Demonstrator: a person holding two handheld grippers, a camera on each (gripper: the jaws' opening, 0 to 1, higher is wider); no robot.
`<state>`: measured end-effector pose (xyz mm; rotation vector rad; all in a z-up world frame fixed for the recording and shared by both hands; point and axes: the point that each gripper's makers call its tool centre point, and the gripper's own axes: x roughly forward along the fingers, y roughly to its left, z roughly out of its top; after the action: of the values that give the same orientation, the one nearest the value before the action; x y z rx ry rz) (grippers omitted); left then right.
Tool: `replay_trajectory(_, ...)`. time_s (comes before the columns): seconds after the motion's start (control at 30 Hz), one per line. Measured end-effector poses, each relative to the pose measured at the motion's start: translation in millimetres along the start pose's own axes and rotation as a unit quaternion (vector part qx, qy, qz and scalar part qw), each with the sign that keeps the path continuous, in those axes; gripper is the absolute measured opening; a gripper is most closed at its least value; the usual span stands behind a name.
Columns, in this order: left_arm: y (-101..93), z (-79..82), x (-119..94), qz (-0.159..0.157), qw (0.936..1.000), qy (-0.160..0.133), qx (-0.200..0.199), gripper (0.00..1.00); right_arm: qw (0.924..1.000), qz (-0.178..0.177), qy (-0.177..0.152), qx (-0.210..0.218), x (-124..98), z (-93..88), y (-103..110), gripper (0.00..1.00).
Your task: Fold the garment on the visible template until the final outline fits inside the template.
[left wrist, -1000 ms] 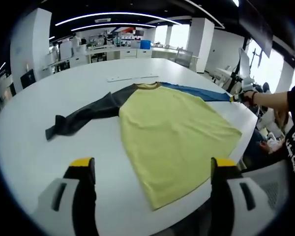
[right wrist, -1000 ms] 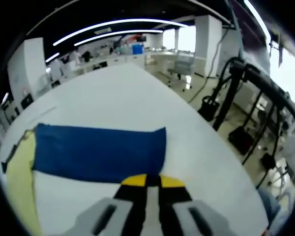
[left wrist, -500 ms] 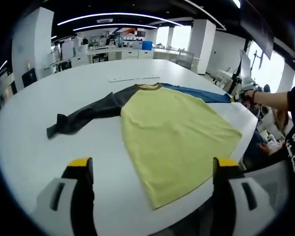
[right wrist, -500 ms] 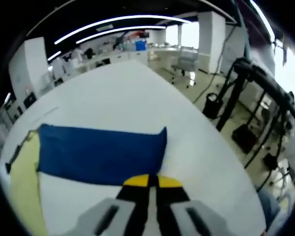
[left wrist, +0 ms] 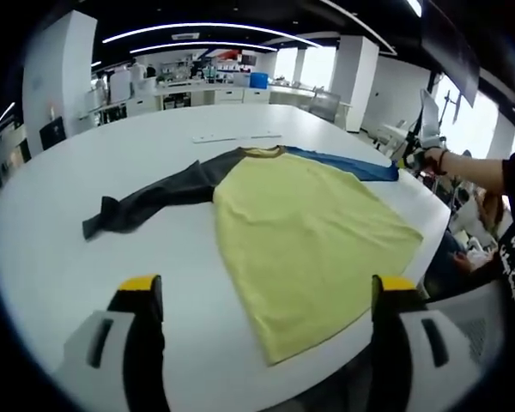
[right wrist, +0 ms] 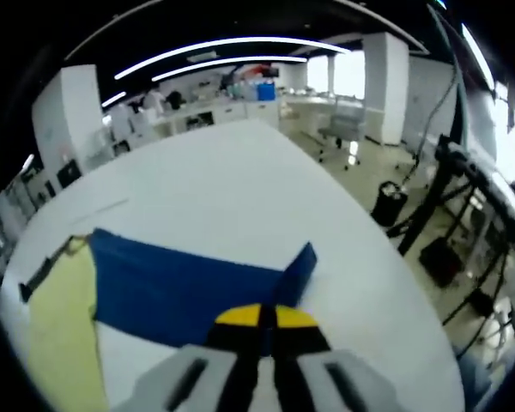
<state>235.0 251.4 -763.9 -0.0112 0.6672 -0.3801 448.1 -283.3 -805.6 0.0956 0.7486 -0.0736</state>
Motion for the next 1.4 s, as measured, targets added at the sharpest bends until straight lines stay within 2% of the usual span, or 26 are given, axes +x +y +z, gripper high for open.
replay_trajectory(0.23, 3.5, 0.8, -1.0, 0.002, 1.0, -0.005, -0.002, 0.99, 0.9994, 0.029, -0.01, -0.015, 7.2, 22.6, 27.8, 0.0)
replay_trajectory(0.43, 5.3, -0.2, -1.4, 0.004, 1.0, -0.007, -0.005, 0.99, 0.9983, 0.049, -0.02, -0.027, 0.0, 33.9, 56.3, 0.0)
replay_trajectory(0.63, 5.2, -0.9, -1.3, 0.002, 1.0, -0.008, -0.005, 0.99, 0.9968, 0.066, -0.027, -0.035, 4.0, 49.8, 72.0, 0.0)
replay_trajectory(1.4, 1.3, 4.0, 0.1, -0.004, 1.0, -0.008, 0.0, 0.99, 0.9889, 0.128, -0.038, -0.064, -4.4, 73.5, 157.1, 0.0)
